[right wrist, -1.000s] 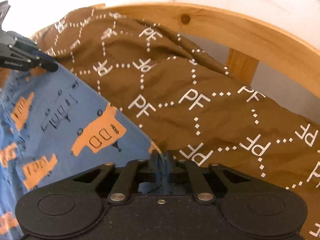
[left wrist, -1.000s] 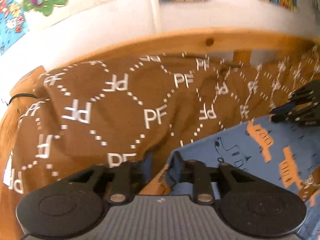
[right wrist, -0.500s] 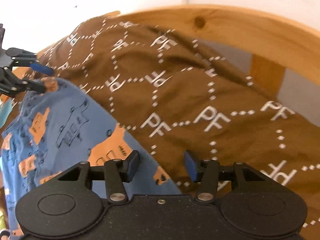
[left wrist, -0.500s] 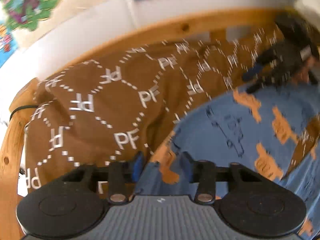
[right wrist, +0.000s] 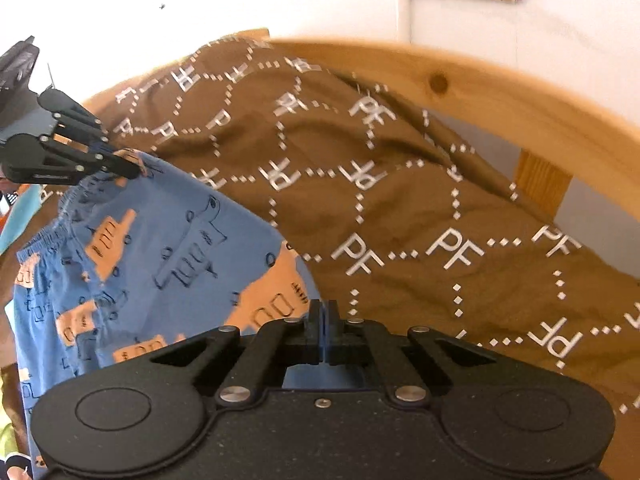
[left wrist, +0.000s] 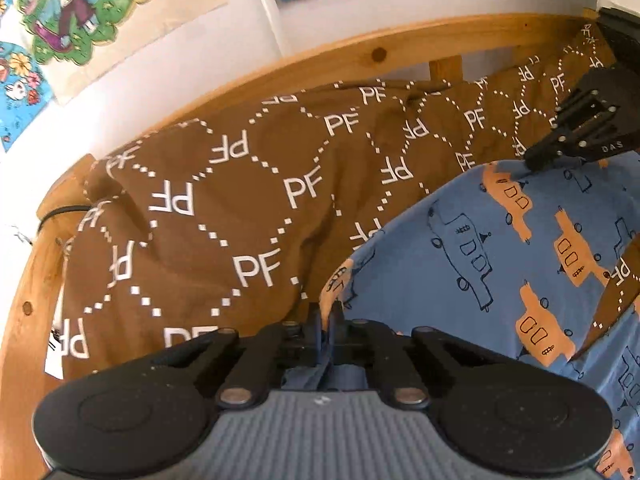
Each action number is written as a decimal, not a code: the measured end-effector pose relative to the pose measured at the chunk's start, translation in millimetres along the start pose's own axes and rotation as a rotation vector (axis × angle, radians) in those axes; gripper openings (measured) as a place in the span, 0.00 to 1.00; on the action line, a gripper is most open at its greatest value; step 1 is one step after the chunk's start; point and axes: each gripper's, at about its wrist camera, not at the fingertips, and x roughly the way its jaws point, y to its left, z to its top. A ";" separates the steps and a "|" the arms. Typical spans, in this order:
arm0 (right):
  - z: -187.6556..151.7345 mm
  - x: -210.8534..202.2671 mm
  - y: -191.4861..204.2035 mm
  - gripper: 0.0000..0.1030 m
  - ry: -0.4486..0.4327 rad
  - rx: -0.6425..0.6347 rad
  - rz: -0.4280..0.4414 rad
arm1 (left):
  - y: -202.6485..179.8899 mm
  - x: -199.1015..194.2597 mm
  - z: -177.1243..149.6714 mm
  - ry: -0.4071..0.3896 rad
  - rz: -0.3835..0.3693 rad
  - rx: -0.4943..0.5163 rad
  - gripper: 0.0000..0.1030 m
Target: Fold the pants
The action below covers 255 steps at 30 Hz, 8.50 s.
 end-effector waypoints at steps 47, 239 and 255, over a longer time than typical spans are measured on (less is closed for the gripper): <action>-122.2 -115.1 219.3 0.00 -0.149 -0.280 -0.357 | -86.2 -100.5 -113.0 -0.251 0.075 0.492 0.03; -299.0 -201.2 201.8 0.10 -0.137 0.411 -0.998 | -458.1 25.3 89.7 -0.055 -0.769 0.481 0.54; -307.0 -207.9 184.3 0.10 -0.139 0.584 -0.961 | -489.2 33.3 81.8 -0.011 -0.781 0.571 0.09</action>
